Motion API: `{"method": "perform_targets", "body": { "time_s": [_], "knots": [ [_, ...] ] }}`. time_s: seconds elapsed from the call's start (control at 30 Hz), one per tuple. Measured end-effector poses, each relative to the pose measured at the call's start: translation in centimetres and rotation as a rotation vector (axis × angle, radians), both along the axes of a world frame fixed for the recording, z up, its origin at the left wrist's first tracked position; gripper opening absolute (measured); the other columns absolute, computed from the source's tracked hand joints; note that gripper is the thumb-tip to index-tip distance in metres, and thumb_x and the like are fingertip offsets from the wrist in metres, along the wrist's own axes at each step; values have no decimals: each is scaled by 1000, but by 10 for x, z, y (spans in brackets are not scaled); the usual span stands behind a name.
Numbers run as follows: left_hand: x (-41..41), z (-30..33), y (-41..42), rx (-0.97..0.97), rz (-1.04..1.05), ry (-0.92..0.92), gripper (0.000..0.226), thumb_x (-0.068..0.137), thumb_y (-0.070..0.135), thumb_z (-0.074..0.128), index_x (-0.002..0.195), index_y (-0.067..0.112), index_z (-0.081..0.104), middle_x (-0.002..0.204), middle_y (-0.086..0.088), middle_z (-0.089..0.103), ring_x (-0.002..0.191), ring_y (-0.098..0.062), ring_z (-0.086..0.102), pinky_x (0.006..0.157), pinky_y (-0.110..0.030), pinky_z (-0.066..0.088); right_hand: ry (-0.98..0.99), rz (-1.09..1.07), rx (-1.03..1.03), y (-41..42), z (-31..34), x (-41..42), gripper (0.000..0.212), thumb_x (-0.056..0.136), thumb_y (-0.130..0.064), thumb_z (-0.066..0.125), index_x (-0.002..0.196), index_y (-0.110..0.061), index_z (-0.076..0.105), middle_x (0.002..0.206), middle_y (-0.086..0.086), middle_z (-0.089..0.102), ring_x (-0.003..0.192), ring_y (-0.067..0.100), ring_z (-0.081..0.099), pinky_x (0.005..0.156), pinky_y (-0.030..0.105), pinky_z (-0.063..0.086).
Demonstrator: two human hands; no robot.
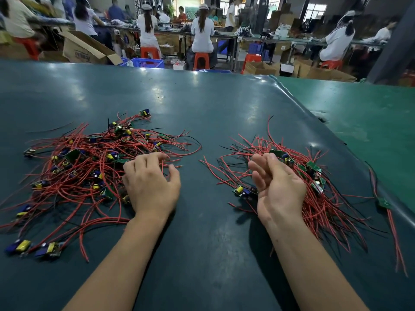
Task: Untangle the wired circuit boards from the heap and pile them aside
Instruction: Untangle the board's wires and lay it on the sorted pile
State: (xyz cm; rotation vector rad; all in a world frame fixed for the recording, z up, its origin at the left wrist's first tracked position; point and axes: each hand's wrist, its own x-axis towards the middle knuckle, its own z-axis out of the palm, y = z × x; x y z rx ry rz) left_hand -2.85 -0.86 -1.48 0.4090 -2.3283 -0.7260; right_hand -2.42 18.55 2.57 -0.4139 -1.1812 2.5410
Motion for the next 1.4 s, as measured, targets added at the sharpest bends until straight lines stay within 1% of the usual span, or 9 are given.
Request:
{"method": "perform_targets", "body": {
  "time_s": [0.13,0.33,0.67,0.8,0.9,1.03,1.13,1.27,1.4],
  "knots": [
    [0,-1,-4,-182,67,-313,31,90,37,57,114,19,66,124,-8,54,118,-32,42,97,-42,31,-29,36,152,-5,-4,0,9,96,-9,60,90,-3,62,63,5,70,44,11,60,37,18,43],
    [2,3,-9,-196,136,-253,20,84,36,66,94,20,73,112,-9,57,112,-33,43,93,-44,34,-62,160,290,-9,-10,-2,9,96,-9,58,91,-5,63,64,5,65,43,13,57,37,20,42],
    [4,4,0,-283,77,-376,35,81,52,51,98,24,63,99,0,65,92,-27,63,84,-39,37,-36,89,356,-2,-13,-7,13,97,-9,56,88,-9,65,58,0,62,40,9,49,34,19,37],
    [7,5,1,-169,-40,-260,26,83,37,59,104,22,63,99,-2,67,90,-31,63,77,-37,45,63,-23,380,-1,-11,-7,13,100,-12,52,93,-10,62,59,-4,61,39,10,46,32,20,34],
    [10,9,3,-162,-70,-1,18,84,21,65,101,15,66,92,-7,69,81,-35,64,71,-40,48,45,-41,354,4,-12,-8,19,102,-16,49,91,-10,63,61,-1,60,38,9,45,33,19,34],
    [10,10,0,-300,-70,461,11,92,13,64,101,11,70,96,-5,71,82,-31,63,75,-42,45,31,92,485,-4,-17,-6,19,100,-15,52,88,-10,64,57,-2,59,39,9,45,34,18,33],
    [10,11,2,-367,-206,639,12,94,10,64,103,9,73,102,-4,71,92,-28,64,79,-41,43,11,321,571,-12,-20,-4,10,96,-18,61,91,-11,66,61,-1,63,38,11,47,36,17,31],
    [8,8,11,-369,-252,593,20,92,3,64,111,7,70,105,-7,70,94,-31,64,83,-42,43,40,689,590,-21,-24,2,17,96,-25,60,91,-13,71,70,5,67,43,14,54,35,18,38],
    [3,5,1,-260,-77,417,37,83,-4,65,119,5,64,101,-11,69,88,-36,58,80,-44,45,-23,644,627,-20,-23,1,24,97,-30,60,87,-11,71,68,3,67,43,14,53,36,19,37]
  ]
}}
